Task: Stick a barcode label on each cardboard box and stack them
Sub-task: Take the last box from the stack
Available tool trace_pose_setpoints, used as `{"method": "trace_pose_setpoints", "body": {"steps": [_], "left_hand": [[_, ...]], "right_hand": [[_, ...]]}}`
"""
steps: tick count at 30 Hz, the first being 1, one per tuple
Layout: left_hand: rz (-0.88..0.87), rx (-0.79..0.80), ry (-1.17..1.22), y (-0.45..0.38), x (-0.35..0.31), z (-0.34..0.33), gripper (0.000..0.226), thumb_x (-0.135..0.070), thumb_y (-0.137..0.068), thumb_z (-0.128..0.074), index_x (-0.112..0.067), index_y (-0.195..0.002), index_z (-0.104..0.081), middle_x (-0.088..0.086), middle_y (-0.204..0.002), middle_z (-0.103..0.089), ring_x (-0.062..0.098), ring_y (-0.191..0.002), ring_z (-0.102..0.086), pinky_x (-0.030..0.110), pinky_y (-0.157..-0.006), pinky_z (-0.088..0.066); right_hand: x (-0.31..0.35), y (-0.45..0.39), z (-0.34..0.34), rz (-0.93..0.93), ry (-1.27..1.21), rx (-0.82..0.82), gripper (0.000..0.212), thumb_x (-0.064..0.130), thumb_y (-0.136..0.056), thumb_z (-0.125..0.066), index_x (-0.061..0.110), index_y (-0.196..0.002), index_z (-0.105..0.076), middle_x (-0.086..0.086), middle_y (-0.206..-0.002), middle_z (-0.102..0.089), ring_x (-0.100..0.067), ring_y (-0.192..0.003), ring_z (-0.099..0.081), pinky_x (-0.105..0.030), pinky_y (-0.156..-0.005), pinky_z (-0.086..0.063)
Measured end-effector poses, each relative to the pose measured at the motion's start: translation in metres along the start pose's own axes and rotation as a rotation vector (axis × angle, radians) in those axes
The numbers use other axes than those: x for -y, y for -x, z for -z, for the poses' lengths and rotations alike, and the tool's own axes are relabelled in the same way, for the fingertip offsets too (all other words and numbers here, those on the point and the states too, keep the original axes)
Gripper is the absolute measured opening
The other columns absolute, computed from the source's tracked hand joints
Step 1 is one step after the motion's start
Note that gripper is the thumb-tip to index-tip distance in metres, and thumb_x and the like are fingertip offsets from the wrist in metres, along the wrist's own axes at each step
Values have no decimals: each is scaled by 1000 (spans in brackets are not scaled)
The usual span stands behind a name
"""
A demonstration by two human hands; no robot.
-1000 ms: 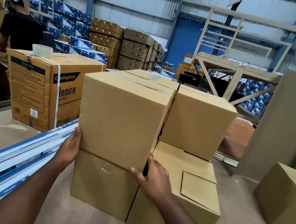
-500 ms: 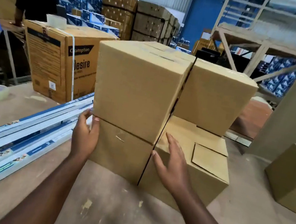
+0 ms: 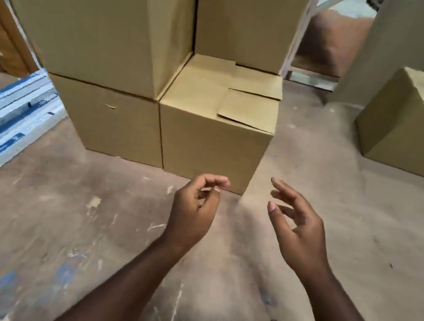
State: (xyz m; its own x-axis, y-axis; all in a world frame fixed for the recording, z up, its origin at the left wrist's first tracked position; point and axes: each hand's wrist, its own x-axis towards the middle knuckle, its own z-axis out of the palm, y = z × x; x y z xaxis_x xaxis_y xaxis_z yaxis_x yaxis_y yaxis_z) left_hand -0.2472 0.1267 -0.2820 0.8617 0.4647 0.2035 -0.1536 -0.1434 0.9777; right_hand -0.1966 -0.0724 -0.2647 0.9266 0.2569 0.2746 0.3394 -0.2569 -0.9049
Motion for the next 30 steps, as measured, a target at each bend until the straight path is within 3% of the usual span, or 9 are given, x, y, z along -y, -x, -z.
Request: {"method": "trace_pose_setpoints", "body": {"steps": [3,10,16,21,24,27,30], "left_hand": [[61,108,90,-9,-7,-64,23,2,-99,-57,-18,-102,-69,1,-96,-77,13,-96,-73,25,-88,-55],[129,317,179,-21,-31,-237,17,1,-100,-55,-9,-106,-67,9,-94,-77,20,-92,-71,32,-86,-58],[286,436,174,-46,-22,-379,21,7,-98,-51,-3,-108,-66,11,-94,-78,15,-84,-70,27,-79,-57],[257,336,186,-120,-23,-475,21,9,-97,-49,-4,-103,-66,7,-84,-76,15,-68,-67,23,-65,-51],[168,219,192,-177,-31,-524,22,7,-97,-51,-9,-98,-65,5,-83,-72,12,-61,-63,20,-58,-48],[82,126,105,-235,-35,-565,7,-16,-97,-65,-16,-105,-65,1,-91,-70,13,-77,-64,29,-74,-54],[166,116,-76,-286,-42,-595,69,-82,-72,-66,-26,-111,-58,1,-103,-70,24,-90,-68,40,-87,-56]], "right_hand": [[-18,-4,54,-39,-40,-95,42,5,-98,-69,22,-137,-65,10,-136,-67,-13,-119,-67,-29,-95,-56],[-72,-21,203,-122,-127,-239,44,4,-97,-69,27,-134,-63,10,-137,-66,-16,-118,-68,-43,-93,-57],[-143,-56,322,-271,-231,-418,49,7,-97,-69,30,-138,-55,12,-135,-68,-10,-118,-66,-43,-105,-54],[-178,-120,382,-296,-193,-466,46,21,-96,-72,47,-129,-54,20,-134,-64,-1,-120,-62,-32,-102,-52],[-195,-179,409,-297,-277,-497,43,22,-96,-73,42,-131,-57,17,-134,-64,-9,-121,-63,-40,-107,-52],[-207,-245,435,-272,-303,-582,54,33,-94,-75,32,-143,-53,14,-145,-58,-10,-130,-57,-43,-111,-48],[-222,-315,464,-309,-161,-713,75,50,-93,-73,29,-156,-39,7,-158,-46,-12,-137,-47,-32,-106,-42]]}}
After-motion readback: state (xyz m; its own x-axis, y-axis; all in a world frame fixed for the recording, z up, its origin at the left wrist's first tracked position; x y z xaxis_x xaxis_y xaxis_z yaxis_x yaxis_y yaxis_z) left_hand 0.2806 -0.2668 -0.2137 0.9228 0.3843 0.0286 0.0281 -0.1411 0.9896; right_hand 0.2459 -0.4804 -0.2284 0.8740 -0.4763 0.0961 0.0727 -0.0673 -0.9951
